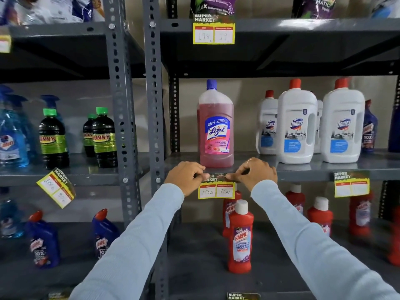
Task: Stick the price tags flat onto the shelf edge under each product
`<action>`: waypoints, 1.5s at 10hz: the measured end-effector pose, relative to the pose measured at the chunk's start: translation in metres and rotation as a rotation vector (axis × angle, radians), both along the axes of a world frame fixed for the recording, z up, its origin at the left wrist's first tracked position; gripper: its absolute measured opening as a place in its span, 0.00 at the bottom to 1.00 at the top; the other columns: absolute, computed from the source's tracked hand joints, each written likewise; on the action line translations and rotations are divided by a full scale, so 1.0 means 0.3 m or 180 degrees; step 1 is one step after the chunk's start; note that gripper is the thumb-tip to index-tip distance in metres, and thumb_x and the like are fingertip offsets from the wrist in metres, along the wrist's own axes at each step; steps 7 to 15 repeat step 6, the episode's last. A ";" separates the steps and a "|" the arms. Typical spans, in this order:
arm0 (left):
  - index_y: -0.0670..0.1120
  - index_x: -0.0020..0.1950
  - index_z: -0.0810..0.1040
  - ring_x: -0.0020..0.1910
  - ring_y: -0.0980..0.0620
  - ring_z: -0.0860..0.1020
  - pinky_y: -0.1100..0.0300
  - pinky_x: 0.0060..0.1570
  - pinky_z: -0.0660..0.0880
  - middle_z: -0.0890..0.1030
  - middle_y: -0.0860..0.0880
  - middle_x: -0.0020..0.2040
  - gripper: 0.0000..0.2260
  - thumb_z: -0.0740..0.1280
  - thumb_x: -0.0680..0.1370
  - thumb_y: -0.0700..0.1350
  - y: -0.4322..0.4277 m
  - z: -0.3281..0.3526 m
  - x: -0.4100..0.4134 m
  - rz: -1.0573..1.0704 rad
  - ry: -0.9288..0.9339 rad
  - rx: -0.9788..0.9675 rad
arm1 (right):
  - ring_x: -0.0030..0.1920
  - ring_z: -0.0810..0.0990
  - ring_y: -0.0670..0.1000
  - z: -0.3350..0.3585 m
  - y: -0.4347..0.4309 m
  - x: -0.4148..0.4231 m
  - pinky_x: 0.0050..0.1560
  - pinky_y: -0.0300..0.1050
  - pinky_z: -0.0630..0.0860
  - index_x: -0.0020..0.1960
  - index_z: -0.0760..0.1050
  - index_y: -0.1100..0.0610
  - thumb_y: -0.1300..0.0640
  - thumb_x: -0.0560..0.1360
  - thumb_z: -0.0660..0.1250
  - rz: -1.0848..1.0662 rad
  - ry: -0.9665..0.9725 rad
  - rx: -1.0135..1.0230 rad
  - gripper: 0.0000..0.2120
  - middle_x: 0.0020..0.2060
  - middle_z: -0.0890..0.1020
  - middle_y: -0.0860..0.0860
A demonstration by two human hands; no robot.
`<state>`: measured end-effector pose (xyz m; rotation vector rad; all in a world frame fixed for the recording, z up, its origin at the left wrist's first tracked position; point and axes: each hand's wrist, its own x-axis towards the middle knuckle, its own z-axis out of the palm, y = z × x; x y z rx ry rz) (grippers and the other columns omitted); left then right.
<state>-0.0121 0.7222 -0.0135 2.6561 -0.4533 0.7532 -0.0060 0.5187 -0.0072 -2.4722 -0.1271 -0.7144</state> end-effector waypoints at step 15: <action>0.48 0.37 0.64 0.48 0.50 0.77 0.60 0.44 0.72 0.85 0.48 0.45 0.17 0.74 0.68 0.38 -0.025 -0.009 0.018 0.0088 -0.0145 -0.1553 | 0.40 0.84 0.49 0.045 -0.025 0.040 0.50 0.47 0.80 0.38 0.83 0.52 0.54 0.60 0.80 0.0393 0.0478 0.1116 0.08 0.39 0.87 0.51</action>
